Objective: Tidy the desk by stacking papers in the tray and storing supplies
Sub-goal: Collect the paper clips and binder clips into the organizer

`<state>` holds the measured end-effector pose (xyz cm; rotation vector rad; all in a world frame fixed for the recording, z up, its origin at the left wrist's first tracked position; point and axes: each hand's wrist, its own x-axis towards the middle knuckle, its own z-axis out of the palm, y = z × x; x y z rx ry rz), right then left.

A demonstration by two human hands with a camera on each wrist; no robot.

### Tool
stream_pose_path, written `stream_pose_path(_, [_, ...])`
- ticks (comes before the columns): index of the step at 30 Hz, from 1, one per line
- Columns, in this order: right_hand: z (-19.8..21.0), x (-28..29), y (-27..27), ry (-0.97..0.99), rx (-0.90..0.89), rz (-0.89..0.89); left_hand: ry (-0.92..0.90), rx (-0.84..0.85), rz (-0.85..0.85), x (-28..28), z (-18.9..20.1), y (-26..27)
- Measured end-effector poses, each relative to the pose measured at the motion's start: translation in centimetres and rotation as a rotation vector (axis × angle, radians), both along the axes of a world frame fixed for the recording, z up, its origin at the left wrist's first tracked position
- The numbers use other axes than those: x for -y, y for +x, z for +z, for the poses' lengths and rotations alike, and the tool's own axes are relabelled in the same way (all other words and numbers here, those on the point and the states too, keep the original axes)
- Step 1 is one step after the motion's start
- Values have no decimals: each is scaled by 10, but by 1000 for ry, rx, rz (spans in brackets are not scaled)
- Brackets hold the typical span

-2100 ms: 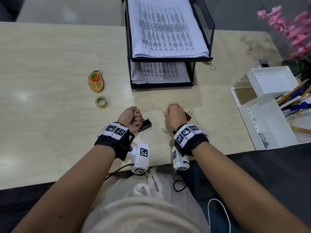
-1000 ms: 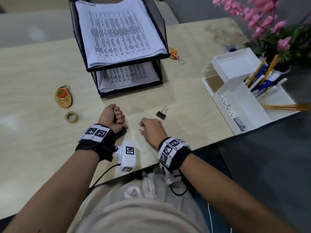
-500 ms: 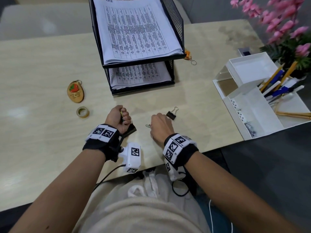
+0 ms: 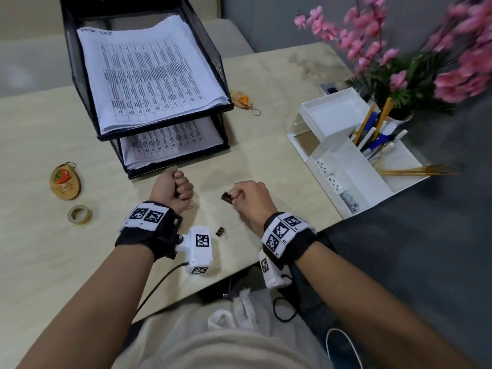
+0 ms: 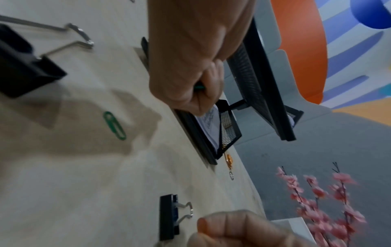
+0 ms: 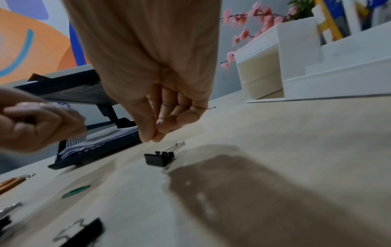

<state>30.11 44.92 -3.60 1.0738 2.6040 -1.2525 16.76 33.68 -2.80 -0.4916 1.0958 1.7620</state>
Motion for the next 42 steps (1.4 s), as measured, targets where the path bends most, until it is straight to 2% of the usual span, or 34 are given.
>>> stream_pose_path(6, [3,15,-31,76,-10,296,-45,-121,-54,4,13,10])
stream_pose_path(12, [-10,48,-64,99,64,456,-101,-38,161,59,6,5])
stream_pose_path(18, [-18,57,-67,193,149,496,-112,24,362,100,-5,-1])
stream_pose_path(25, [-10,72,-61,374,164,614,-115,53,362,107,-13,2])
stream_pose_path(28, [-8,70,-58,300,172,539,-146,40,315,88,-10,5])
stream_pose_path(33, [15,16,-28,77,-15,129,-107,26,118,16,-5,12])
stream_pose_path(37, [45,-65,26,107,-113,-176,-59,-10,-132,-73,9,45])
stream_pose_path(40, [51,-124,71,198,-91,-338,-32,-35,-225,-139,18,84])
stream_pose_path(42, [51,-153,94,244,-48,-377,-28,-51,-241,-177,20,110])
